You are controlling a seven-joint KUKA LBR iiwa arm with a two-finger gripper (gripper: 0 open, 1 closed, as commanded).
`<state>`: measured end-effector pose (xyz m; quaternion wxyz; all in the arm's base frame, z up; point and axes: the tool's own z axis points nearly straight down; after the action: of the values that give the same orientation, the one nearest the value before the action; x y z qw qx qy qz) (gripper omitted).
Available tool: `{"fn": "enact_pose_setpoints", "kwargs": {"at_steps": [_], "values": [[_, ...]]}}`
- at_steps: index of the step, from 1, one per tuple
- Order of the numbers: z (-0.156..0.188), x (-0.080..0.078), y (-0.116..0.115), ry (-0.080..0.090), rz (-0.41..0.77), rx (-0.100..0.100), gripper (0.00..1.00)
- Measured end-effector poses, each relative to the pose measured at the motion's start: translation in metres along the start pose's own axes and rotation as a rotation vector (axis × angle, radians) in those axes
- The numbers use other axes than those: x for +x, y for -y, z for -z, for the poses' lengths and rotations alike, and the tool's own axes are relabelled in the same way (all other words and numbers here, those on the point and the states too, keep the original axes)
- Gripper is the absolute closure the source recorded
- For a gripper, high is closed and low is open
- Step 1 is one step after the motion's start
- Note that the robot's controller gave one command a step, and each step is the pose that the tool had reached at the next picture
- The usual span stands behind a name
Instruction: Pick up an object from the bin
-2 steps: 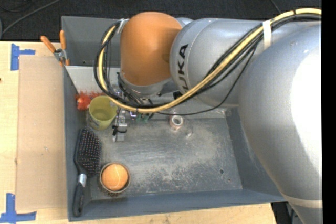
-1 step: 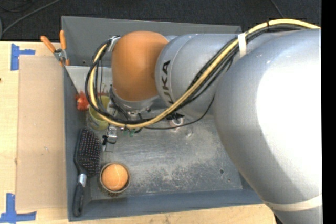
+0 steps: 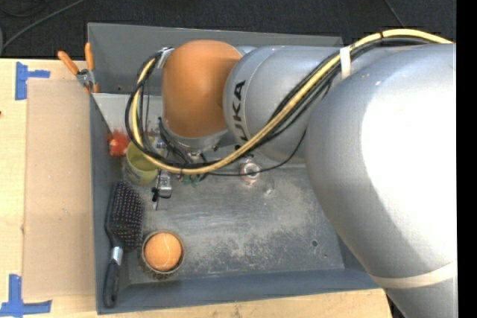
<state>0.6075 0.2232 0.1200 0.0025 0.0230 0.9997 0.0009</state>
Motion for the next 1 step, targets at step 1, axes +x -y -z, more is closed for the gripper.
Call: {"fn": "enact_pose_setpoints", "kwargs": {"at_steps": [1], "values": [[-0.0332,-0.014,0.0079,-0.012,-0.06,0.0,1.0]]}}
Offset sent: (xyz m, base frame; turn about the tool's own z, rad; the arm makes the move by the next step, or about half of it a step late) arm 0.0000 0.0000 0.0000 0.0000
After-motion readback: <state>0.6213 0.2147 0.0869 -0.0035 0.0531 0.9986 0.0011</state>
